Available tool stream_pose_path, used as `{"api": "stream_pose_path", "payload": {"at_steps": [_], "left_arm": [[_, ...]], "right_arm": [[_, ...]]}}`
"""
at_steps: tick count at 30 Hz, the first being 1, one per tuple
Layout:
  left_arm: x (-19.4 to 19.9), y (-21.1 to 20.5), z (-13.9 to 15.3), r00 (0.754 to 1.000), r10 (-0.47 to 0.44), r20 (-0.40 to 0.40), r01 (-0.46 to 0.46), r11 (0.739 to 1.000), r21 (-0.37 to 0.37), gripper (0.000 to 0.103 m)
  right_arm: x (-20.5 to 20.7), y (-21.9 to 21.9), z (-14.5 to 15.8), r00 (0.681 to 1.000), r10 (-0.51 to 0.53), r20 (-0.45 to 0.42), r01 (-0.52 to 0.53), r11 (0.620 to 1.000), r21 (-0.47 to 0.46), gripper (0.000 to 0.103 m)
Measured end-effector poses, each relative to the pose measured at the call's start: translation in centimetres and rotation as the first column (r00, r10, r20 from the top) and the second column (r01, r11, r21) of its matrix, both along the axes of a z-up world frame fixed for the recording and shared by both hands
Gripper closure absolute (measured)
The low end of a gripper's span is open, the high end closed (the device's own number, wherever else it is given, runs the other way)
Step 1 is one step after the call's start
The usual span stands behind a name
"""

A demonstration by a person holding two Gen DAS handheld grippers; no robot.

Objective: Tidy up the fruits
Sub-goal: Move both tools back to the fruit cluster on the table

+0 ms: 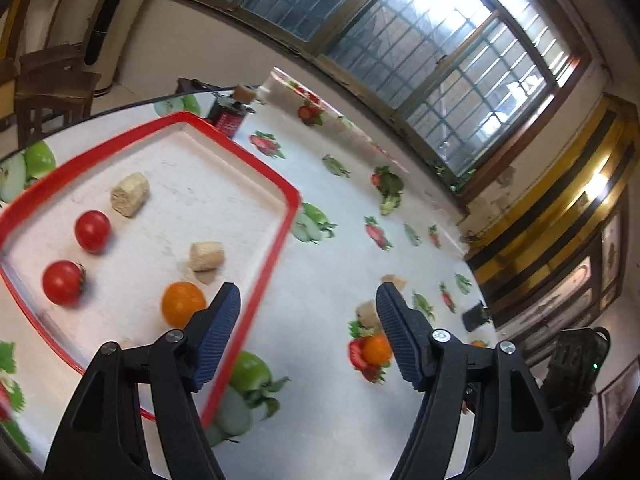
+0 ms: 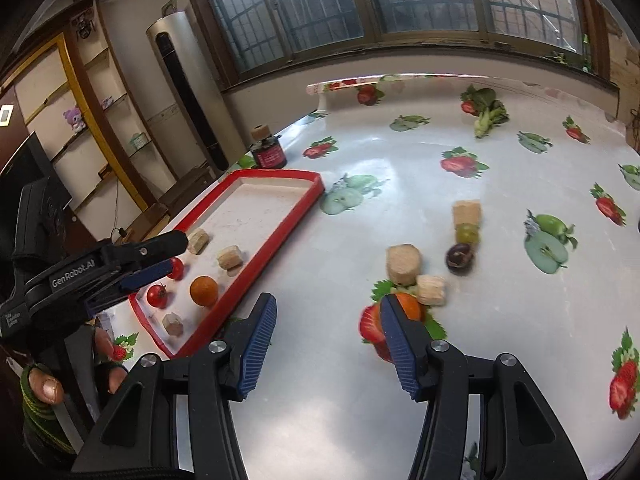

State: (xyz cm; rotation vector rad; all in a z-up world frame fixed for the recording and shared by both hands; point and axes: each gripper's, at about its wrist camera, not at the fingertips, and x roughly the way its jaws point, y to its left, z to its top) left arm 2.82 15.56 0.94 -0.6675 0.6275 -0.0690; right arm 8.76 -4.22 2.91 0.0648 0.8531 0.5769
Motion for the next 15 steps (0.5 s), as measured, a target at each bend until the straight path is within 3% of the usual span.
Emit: {"api": "stream_pose_path", "payload": {"at_steps": [1,3,6,15], "left_arm": [[0.1,-0.8,0.0,0.999,-0.051,0.003,0.051,0.998,0.025,0.030],[0.6,-2.9,0.2,0.991,-0.115,-0.063,0.124,0.979,0.163,0.030],[1.2,-5.1,0.4,0.984,-0.091,-0.151,0.134,0.941,0.309,0.030],[2.0,-8.6,-1.1,0.954,-0.214,-0.211,0.274,0.909,0.315,0.030]], "right_arm": [[-0.2,-1.0,0.1,1.000,-0.016,0.006,0.016,1.000,0.002,0.046],[-0.5,-2.8,0.2,0.998,-0.053,0.019,0.053,0.999,-0.005,0.042],[-0.5,-5.1,0.2,0.994,-0.103,0.024,0.103,0.995,0.001,0.041],[0.2,-8.9,-0.7,0.984,-0.178,0.007,0.178,0.984,0.006,0.041]]}}
